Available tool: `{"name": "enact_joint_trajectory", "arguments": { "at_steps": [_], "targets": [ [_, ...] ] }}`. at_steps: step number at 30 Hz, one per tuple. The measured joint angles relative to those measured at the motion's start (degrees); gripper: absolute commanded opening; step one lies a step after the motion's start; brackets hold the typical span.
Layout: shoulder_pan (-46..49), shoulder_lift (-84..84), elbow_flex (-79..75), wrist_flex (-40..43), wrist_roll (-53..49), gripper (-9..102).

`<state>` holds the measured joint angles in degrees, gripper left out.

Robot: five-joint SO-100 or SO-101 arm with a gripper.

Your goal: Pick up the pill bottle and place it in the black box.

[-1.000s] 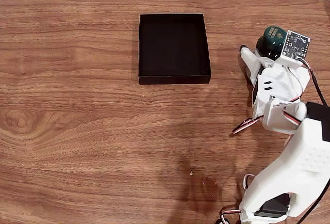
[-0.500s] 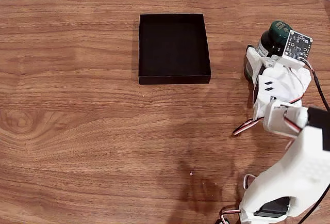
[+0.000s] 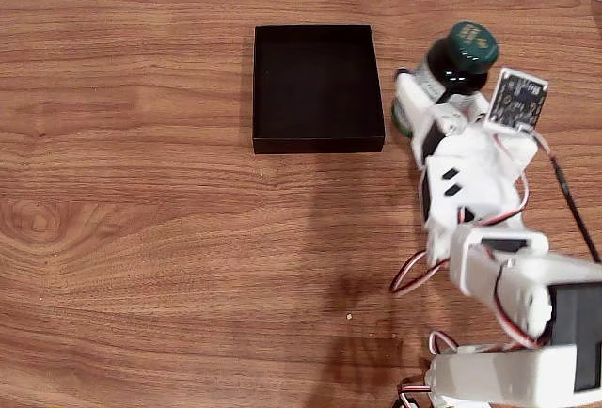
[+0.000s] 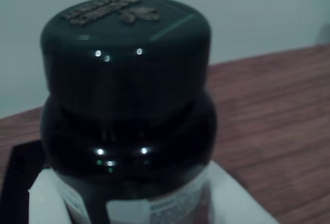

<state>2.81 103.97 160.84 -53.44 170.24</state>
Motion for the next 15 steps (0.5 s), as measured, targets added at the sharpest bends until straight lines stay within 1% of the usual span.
{"name": "enact_joint_trajectory", "arguments": {
  "at_steps": [7,15],
  "targets": [
    [-5.0,4.6,2.7,-3.3,2.2,12],
    [-11.7,5.1,2.7,-6.9,10.5,12]
  ]
}}
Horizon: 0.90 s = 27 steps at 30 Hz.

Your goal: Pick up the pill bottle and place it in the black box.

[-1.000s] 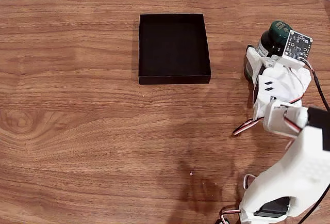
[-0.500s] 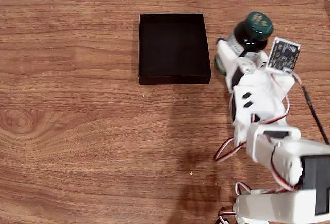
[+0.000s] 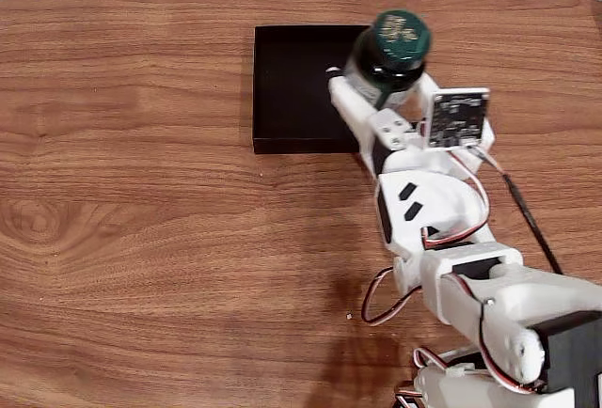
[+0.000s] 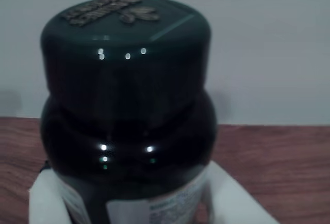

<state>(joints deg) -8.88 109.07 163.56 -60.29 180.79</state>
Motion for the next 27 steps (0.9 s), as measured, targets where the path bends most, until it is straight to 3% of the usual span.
{"name": "enact_joint_trajectory", "arguments": {
  "at_steps": [8,27],
  "targets": [
    [-2.3,-3.7,-0.4,-4.4,0.8,11],
    [-2.5,-30.3,-19.2,-13.1,1.6,11]
  ]
}}
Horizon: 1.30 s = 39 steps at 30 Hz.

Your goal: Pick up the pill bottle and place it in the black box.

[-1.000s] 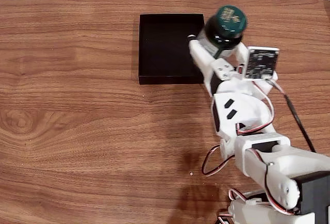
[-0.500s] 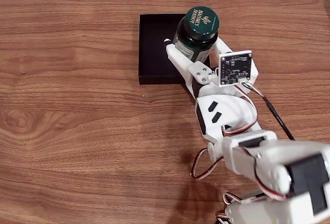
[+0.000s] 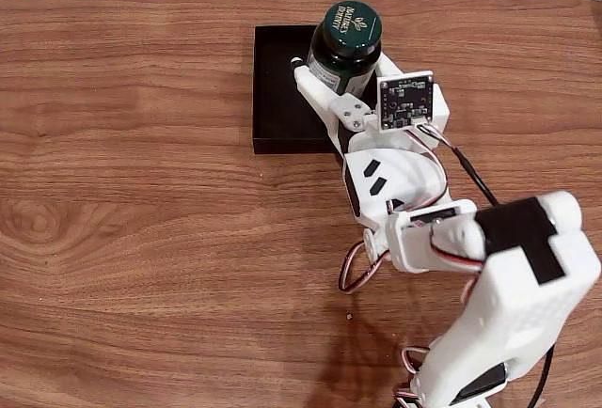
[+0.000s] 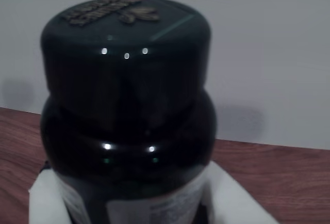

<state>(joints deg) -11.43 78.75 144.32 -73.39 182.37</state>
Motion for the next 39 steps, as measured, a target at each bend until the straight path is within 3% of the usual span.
{"name": "enact_joint_trajectory", "arguments": {
  "at_steps": [12,39],
  "targets": [
    [-1.6,-14.6,-10.3,-4.2,4.7,11],
    [-2.8,-29.4,-17.7,-10.9,6.7,11]
  ]
}}
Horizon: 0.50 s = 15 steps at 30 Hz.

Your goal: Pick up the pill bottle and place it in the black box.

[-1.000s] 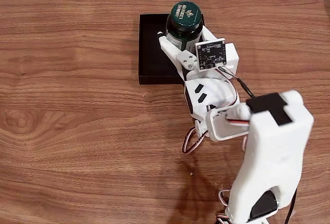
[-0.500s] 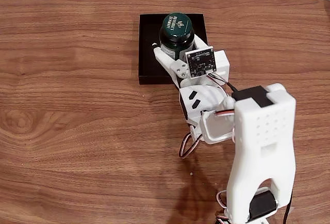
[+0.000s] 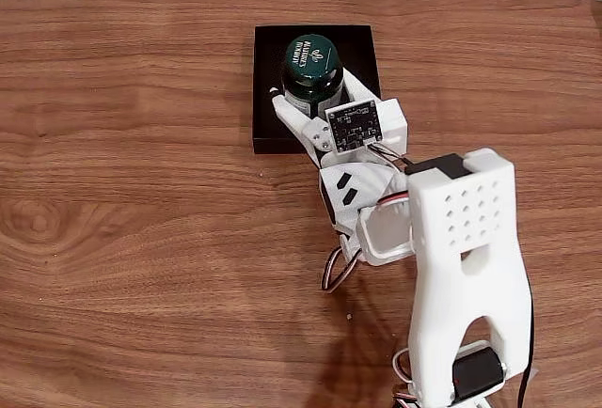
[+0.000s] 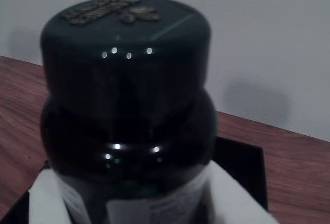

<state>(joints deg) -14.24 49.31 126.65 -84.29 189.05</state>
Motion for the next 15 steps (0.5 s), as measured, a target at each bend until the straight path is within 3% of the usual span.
{"name": "enact_joint_trajectory", "arguments": {
  "at_steps": [15],
  "targets": [
    [1.1,-3.5,-4.8,0.0,0.4,11]
  ]
}}
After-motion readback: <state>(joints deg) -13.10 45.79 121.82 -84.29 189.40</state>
